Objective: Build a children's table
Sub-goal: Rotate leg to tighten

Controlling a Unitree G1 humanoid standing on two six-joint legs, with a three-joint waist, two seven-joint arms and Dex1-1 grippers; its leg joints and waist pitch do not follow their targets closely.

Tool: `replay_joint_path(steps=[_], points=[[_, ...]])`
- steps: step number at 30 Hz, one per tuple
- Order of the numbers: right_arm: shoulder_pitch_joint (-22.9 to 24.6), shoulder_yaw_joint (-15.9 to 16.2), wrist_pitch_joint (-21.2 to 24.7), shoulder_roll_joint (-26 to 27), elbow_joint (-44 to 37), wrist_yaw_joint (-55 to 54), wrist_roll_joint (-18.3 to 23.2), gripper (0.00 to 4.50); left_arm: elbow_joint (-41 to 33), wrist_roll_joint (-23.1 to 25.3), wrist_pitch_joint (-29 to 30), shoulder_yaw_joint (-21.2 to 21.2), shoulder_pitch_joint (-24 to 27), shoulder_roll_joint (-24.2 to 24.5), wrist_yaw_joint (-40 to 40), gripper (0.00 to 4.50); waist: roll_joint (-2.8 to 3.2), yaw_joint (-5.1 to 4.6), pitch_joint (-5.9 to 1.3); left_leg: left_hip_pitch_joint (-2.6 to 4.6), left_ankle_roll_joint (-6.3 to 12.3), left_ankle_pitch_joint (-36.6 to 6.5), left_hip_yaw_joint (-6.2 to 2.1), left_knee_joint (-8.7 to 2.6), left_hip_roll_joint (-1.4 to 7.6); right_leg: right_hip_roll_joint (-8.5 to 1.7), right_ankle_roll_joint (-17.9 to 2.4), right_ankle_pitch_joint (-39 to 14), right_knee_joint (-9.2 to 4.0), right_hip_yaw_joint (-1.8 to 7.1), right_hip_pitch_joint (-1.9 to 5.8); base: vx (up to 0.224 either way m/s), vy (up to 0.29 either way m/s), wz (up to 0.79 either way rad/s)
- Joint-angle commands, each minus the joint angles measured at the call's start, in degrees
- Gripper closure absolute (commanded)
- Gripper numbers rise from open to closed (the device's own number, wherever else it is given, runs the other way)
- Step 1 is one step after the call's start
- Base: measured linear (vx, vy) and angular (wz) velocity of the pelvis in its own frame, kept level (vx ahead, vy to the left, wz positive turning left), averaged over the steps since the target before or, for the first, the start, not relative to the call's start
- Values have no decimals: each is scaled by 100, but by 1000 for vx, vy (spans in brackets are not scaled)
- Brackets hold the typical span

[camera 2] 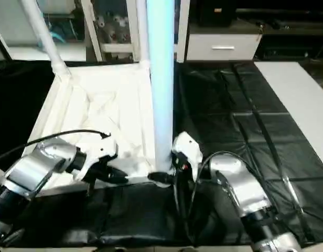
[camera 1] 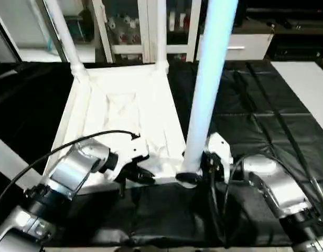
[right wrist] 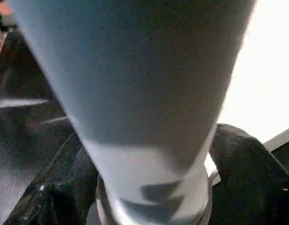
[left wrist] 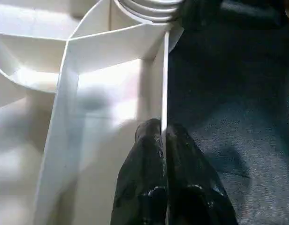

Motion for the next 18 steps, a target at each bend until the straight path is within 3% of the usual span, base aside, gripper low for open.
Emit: replay_joint_path(steps=[1, 9, 18], points=[[-1, 63, -105, -83, -89, 99, -82, 87, -65, -117, 34, -190, 36, -24, -227, 450, -33, -22, -360, 137, 152, -1572, -72, -450, 266, -265, -1257, -1507, -338, 219, 227, 0, 0, 0], [3, -22, -253, -94, 88, 22, -87, 87, -9, -75, 29, -181, 7, -45, -166, 450, -13, -18, -382, 122, 237, -1376, -73, -425, 258, -251, -1344, -1200, -307, 204, 243, 0, 0, 0], [28, 22, -234, -117, 107, 154, -28, 155, 8, -63, 28, -186, 7, -29, -173, 450, -13, -14, -388, 114, 260, -1339, -79, -417, 258, -252, -1365, -1157, -292, 199, 258, 0, 0, 0]])
